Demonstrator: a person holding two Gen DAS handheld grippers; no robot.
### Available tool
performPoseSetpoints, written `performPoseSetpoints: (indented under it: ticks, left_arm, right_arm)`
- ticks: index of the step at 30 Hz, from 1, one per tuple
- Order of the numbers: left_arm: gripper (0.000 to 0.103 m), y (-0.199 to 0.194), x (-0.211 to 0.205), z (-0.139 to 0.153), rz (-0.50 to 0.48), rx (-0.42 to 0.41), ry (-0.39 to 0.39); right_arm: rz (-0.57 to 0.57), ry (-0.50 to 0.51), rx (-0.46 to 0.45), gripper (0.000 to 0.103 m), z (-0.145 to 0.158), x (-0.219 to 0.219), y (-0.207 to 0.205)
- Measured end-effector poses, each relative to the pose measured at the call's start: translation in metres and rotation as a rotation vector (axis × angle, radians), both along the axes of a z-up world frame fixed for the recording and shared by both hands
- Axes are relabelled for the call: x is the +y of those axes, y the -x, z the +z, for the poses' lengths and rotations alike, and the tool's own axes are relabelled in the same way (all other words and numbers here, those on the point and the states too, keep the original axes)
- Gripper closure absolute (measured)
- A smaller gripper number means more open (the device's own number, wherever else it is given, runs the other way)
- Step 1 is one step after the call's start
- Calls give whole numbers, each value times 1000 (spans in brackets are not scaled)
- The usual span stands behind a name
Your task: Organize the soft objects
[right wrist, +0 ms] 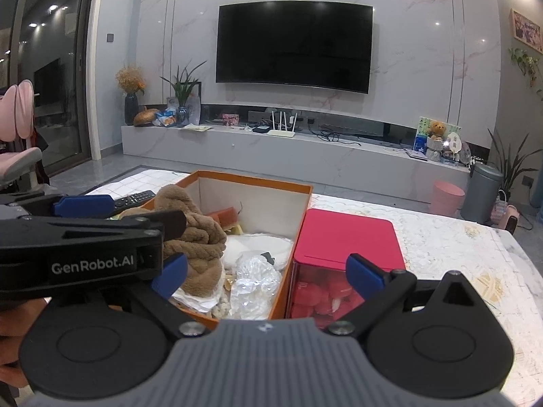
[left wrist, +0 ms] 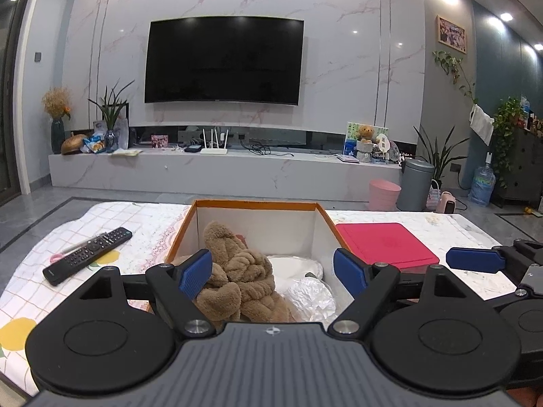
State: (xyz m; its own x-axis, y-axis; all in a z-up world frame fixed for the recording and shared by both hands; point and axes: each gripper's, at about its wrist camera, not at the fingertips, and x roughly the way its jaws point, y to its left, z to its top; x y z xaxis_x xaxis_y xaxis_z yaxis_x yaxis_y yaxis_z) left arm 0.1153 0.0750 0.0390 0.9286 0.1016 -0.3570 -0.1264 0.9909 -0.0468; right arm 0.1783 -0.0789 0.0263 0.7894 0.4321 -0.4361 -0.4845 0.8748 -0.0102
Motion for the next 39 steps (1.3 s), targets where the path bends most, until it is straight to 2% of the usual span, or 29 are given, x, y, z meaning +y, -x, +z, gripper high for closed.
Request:
performPoseSetpoints:
  ticks: [10,39]
  left_arm:
    - [8,2,-3,0,6,-9,-23]
    - [8,2,-2,-1,11,-7,-6]
  right_arm:
    - [2,9,-1,5,1,0,0]
    - [13,-15,28,6,-1,-1,-3]
